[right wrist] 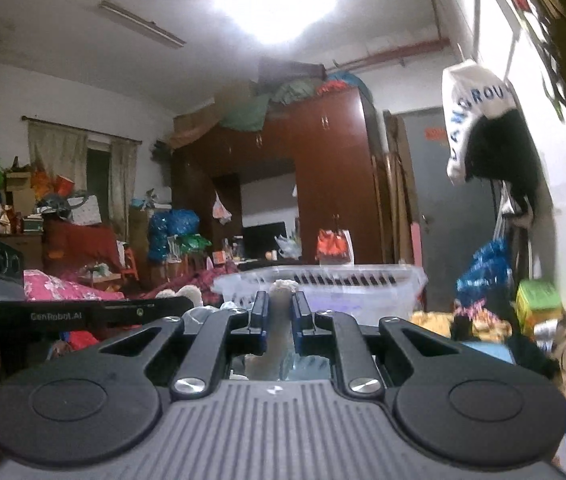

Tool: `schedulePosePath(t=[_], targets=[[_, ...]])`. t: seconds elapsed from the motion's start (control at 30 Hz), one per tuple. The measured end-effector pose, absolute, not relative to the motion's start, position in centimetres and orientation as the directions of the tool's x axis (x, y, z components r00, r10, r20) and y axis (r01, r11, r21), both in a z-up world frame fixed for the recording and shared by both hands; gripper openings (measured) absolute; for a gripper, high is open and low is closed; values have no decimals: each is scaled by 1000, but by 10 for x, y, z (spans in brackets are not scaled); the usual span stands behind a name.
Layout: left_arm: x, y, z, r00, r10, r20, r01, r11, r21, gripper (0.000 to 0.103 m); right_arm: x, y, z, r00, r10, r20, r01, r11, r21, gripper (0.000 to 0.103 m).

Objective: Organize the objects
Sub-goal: 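Close both grippers together on the white plush toy, then carry the plush toy with both grippers into the basket and release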

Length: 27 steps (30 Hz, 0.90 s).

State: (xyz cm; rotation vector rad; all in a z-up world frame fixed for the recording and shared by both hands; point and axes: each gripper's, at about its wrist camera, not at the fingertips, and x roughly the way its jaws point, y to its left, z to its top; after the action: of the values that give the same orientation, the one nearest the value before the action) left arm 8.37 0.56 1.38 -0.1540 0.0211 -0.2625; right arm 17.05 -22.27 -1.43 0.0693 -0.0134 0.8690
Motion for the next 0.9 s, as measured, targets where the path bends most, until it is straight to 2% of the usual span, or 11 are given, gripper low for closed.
schedulePosePath(t=[0.43,0.6,0.83,0.9], targets=[[151,12,115,989,-147,29,147,989,2,17,218,-185,51,668,739,86,-741,671,-17,13],[197,17,126,991,-118,-57,118,993,12,17,248,-175,52,695,718,41,-719,694,21,13],[242,45,108,986,-42,-160,46,999,19,17,285,-145,34,682,728,-67,-723,685,90,12],[251,59,102,982,-18,-190,19,1000,5,17,290,-130,29,670,736,-93,-733,677,68,12]])
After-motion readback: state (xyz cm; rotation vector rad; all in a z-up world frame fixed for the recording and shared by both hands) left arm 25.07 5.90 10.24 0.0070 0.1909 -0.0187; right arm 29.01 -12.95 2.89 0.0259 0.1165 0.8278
